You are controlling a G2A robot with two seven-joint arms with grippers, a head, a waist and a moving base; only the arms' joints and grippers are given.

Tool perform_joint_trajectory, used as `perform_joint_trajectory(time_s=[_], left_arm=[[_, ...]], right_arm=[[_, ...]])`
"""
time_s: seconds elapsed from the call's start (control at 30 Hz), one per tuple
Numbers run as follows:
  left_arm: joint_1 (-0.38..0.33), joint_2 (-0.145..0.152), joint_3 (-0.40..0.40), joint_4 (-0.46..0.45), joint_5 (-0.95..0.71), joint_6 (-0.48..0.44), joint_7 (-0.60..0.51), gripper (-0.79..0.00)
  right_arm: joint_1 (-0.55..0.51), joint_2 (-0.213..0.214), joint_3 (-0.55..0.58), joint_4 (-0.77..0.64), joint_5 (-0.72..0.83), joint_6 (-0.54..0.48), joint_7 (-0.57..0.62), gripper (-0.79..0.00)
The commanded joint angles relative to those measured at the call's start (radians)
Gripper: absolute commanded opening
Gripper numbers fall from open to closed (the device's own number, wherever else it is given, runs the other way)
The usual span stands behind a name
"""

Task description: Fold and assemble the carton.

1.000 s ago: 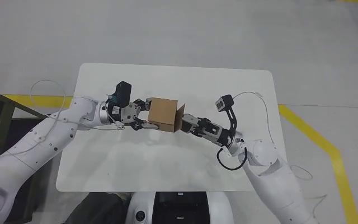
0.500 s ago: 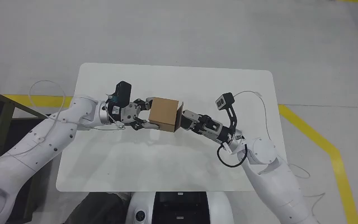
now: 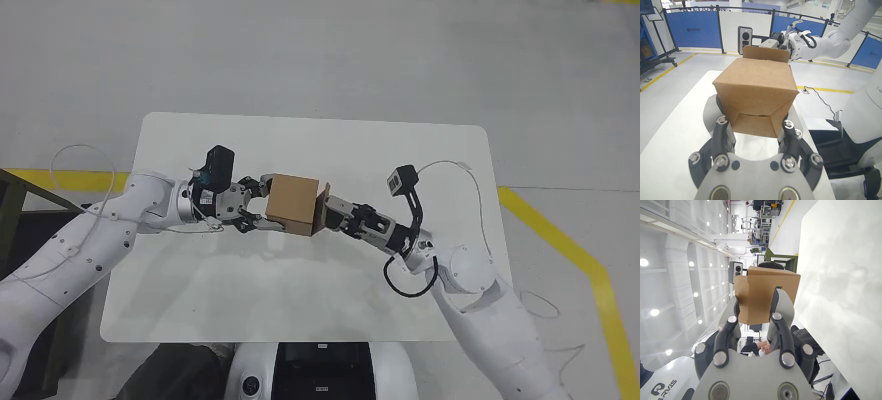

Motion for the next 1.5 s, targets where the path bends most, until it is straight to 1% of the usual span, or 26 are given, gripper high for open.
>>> perform_joint_trajectory(time_s=[0.0, 0.13, 0.2, 0.47, 0.77, 1.07, 1.23, 1.47], left_arm=[[0.002, 0.0, -0.002, -0.002, -0.001, 0.0, -0.002, -0.354], [0.004, 0.0, -0.006, -0.004, 0.0, 0.0, -0.004, -0.354], [0.006, -0.001, -0.008, -0.004, 0.0, 0.0, -0.003, -0.354], [0.012, -0.001, -0.018, -0.007, 0.001, 0.0, -0.006, -0.354], [0.017, -0.003, -0.026, -0.011, 0.004, 0.0, -0.02, -0.345], [0.024, -0.007, -0.038, -0.009, 0.009, 0.0, -0.036, -0.339], [0.029, -0.01, -0.047, -0.009, 0.011, 0.0, -0.044, -0.342], [0.04, -0.012, -0.061, -0.008, 0.012, 0.0, -0.037, -0.342]], right_arm=[[-0.003, 0.002, 0.004, -0.01, -0.02, 0.012, 0.0, -0.489], [-0.009, 0.005, 0.008, -0.025, -0.044, 0.032, -0.004, -0.533], [-0.011, 0.006, 0.007, -0.029, -0.052, 0.038, -0.008, -0.542], [-0.012, 0.006, 0.004, -0.037, -0.069, 0.043, -0.028, -0.533], [-0.012, 0.009, -0.01, -0.075, -0.159, 0.083, -0.062, -0.536], [-0.024, 0.01, -0.019, -0.119, -0.197, 0.112, -0.085, -0.539], [-0.021, 0.01, -0.033, -0.134, -0.234, 0.137, -0.104, -0.566], [-0.028, 0.008, -0.024, -0.131, -0.215, 0.136, -0.138, -0.588]])
